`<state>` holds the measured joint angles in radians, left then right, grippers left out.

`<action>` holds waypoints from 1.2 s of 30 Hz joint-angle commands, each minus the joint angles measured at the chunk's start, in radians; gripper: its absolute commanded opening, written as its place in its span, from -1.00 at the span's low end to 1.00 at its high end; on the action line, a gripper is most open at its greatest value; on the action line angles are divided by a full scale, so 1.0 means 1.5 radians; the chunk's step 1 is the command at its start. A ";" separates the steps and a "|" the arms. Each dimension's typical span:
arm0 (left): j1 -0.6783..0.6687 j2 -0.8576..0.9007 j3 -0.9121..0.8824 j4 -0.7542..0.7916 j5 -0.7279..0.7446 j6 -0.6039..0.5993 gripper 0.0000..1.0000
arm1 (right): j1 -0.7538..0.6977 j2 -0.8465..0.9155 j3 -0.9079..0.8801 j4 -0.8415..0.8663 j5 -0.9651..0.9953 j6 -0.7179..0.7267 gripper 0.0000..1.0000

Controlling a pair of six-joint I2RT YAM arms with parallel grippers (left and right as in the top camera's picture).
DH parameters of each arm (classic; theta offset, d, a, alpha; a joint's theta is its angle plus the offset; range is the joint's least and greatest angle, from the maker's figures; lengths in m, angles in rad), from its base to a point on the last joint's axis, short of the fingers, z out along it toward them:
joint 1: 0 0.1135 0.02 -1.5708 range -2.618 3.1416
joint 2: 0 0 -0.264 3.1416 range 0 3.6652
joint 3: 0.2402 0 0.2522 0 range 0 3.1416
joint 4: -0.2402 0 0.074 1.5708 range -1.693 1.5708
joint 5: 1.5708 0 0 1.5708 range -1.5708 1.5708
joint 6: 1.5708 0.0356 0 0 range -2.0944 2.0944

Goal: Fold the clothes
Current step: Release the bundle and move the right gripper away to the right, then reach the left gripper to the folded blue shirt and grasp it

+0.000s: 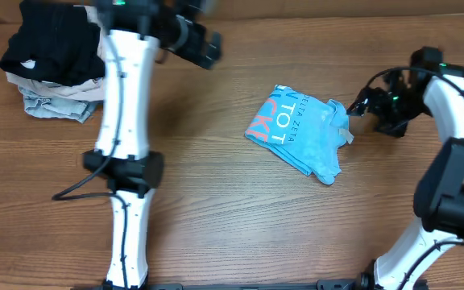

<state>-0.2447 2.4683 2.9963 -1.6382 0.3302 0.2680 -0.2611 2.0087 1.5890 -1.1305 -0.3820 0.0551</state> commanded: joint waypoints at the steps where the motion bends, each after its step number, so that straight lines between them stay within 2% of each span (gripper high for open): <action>1: -0.071 0.071 -0.004 -0.005 0.072 0.112 1.00 | -0.035 -0.045 0.024 -0.009 -0.013 -0.005 0.84; 8: -0.175 0.178 -0.004 0.008 0.041 0.141 1.00 | -0.063 -0.045 0.024 -0.039 -0.007 -0.005 0.86; 16: -0.223 0.256 -0.004 0.013 0.044 0.139 1.00 | -0.062 -0.045 0.024 -0.043 0.000 -0.005 0.87; 21: -0.218 0.274 -0.004 0.026 -0.035 0.095 1.00 | -0.062 -0.045 0.024 -0.043 0.000 -0.005 0.88; 27: -0.189 0.306 -0.014 0.010 -0.196 0.044 1.00 | -0.062 -0.045 0.024 -0.044 0.000 -0.005 0.89; 36: -0.097 0.309 -0.051 -0.003 -0.213 0.043 1.00 | -0.062 -0.045 0.024 -0.043 -0.001 -0.005 0.91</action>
<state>-0.4698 2.8986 2.9578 -1.6371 0.1001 0.3466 -0.3565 1.9678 1.6035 -1.1973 -0.3847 0.0521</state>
